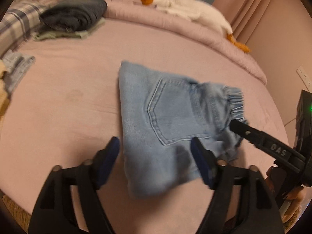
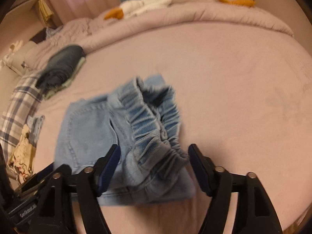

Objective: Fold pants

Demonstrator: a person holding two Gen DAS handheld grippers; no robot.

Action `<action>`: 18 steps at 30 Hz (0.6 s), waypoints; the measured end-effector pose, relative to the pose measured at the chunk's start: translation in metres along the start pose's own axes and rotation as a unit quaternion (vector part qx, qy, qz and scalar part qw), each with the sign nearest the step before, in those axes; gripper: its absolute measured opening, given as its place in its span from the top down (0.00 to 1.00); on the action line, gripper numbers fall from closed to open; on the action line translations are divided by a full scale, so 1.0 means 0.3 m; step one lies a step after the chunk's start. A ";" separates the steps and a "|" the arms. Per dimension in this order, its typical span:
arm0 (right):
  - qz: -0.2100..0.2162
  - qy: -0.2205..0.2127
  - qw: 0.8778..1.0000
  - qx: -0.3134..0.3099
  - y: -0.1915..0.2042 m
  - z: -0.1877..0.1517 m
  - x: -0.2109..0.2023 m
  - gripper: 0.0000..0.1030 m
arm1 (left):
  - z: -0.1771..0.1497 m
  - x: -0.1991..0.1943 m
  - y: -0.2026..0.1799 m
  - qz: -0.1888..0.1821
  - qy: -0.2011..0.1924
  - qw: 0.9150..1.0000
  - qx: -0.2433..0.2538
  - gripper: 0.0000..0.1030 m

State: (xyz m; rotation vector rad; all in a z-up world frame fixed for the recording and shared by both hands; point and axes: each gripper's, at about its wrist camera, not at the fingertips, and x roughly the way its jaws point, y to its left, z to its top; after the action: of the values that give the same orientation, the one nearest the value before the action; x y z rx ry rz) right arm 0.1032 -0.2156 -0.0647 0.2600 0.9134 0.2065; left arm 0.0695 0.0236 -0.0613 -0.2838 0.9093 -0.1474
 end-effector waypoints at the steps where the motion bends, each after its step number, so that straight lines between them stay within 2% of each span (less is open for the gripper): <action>1: 0.002 -0.011 1.000 0.000 -0.001 0.001 -0.029 0.19 | -0.002 -0.033 -0.009 0.006 -0.012 1.000 0.001 0.14; 2: 0.005 -0.026 1.000 -0.001 -0.003 0.000 -0.066 0.15 | -0.004 -0.061 -0.019 0.011 -0.022 1.000 0.004 0.07; 4: 0.010 -0.048 0.999 -0.002 -0.002 0.000 -0.123 0.10 | -0.013 -0.121 -0.043 0.023 -0.048 0.998 0.017 0.01; 6: 0.013 -0.065 0.998 -0.006 0.001 -0.003 -0.173 0.10 | -0.021 -0.182 -0.067 0.029 -0.070 0.997 0.027 0.01; 10: 0.030 -0.092 0.995 -0.023 0.026 -0.017 -0.258 0.09 | -0.040 -0.255 -0.090 0.026 -0.088 0.995 0.033 0.01; 15: 0.012 -0.121 0.992 -0.045 0.054 -0.034 -0.311 0.09 | -0.057 -0.293 -0.111 0.044 -0.096 0.994 0.041 0.01; 18: 0.003 -0.129 0.990 -0.050 0.059 -0.041 -0.323 0.09 | -0.059 -0.312 -0.106 0.041 -0.102 0.994 0.029 0.01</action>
State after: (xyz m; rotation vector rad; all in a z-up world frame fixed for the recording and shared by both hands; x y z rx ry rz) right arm 0.0345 -0.2247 0.0066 0.1924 0.6431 0.2179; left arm -0.0016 0.0131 0.0087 -0.2035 0.7110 -0.0673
